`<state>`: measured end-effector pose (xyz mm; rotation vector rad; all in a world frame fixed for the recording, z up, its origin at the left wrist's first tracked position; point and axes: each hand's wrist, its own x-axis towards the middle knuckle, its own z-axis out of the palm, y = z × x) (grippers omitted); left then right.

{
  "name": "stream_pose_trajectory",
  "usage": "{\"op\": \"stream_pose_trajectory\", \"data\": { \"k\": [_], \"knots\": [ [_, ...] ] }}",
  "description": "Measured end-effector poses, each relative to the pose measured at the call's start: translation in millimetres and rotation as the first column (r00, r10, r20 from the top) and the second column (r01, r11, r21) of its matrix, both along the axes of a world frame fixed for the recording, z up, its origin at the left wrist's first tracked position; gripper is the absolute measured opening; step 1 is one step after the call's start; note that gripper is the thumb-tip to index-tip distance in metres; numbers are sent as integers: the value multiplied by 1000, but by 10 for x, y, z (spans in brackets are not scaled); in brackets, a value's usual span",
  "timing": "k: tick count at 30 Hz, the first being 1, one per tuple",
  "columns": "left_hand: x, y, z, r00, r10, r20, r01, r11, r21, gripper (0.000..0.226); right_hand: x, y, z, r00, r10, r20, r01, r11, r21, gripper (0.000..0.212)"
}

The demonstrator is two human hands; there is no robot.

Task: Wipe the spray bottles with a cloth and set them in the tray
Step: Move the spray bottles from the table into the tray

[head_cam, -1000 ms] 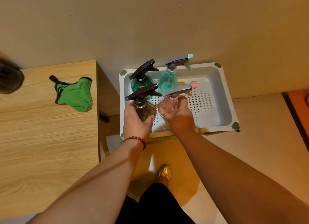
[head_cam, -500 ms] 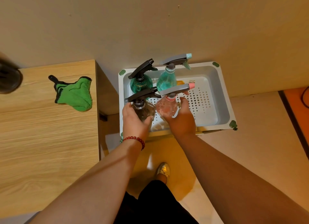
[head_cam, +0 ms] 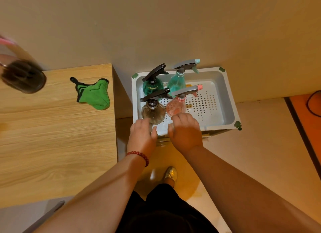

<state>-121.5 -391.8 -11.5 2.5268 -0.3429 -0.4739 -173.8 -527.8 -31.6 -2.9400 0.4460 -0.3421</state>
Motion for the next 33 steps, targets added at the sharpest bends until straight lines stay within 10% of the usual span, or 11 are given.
{"op": "stream_pose_trajectory", "data": {
  "k": [6,33],
  "knots": [
    [119,278,330,923,-319,217,275,939,208,25,123,304,358,992,114,-60,-115,993,-5,12],
    [1166,3351,697,966,38,254,-90,977,194,45,1585,2872,1052,908,374,-189,-350,925,148,33]
  ]
}}
